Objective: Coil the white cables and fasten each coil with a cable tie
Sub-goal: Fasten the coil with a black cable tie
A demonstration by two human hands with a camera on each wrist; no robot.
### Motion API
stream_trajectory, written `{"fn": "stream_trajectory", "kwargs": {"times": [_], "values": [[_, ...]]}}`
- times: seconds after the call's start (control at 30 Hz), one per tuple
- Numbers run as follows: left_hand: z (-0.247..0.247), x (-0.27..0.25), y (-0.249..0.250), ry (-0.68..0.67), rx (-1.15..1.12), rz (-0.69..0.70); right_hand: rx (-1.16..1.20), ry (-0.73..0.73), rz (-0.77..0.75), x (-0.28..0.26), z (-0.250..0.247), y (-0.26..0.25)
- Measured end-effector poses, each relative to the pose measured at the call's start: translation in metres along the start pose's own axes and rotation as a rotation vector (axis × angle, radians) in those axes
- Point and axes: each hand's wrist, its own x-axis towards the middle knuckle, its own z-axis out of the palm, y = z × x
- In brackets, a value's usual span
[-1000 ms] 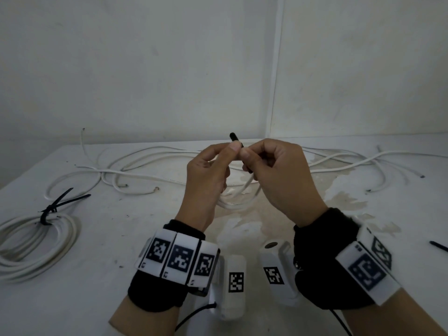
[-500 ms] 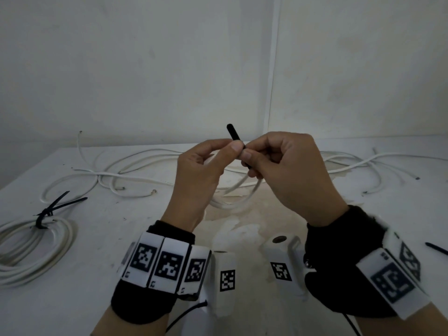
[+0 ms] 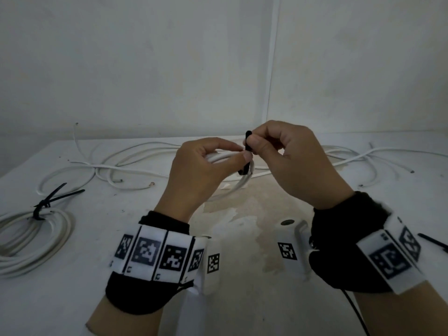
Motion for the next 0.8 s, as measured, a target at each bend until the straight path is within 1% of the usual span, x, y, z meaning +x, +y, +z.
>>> {"fn": "stream_trajectory", "kwargs": {"times": [0.1, 0.17, 0.23, 0.33, 0.37, 0.43, 0.6, 0.7, 0.8], "values": [[0.003, -0.002, 0.0, -0.011, 0.038, -0.018, 0.067, 0.064, -0.006, 0.001, -0.001, -0.001], [0.004, -0.002, 0.002, -0.019, 0.005, -0.036, 0.154, 0.112, 0.007, 0.002, -0.002, -0.004], [0.004, -0.002, 0.006, -0.022, -0.054, -0.048, 0.2, 0.103, 0.024, 0.002, -0.002, -0.006], [0.004, -0.003, 0.014, -0.019, -0.134, -0.056, 0.182, 0.014, 0.043, 0.001, -0.003, -0.009], [0.004, -0.003, 0.016, -0.018, -0.14, -0.057, 0.18, 0.005, 0.037, 0.001, -0.004, -0.009], [0.005, -0.004, 0.018, -0.022, -0.151, -0.066, 0.193, 0.018, 0.022, 0.001, -0.006, -0.01], [0.007, -0.005, 0.021, -0.08, -0.164, -0.105, 0.23, 0.091, 0.009, 0.001, -0.005, -0.009], [0.009, -0.007, 0.02, -0.101, -0.133, -0.116, 0.22, 0.103, 0.032, 0.001, -0.004, -0.009], [0.012, -0.008, 0.019, -0.116, -0.13, -0.119, 0.277, 0.145, 0.097, 0.001, -0.007, -0.01]]}}
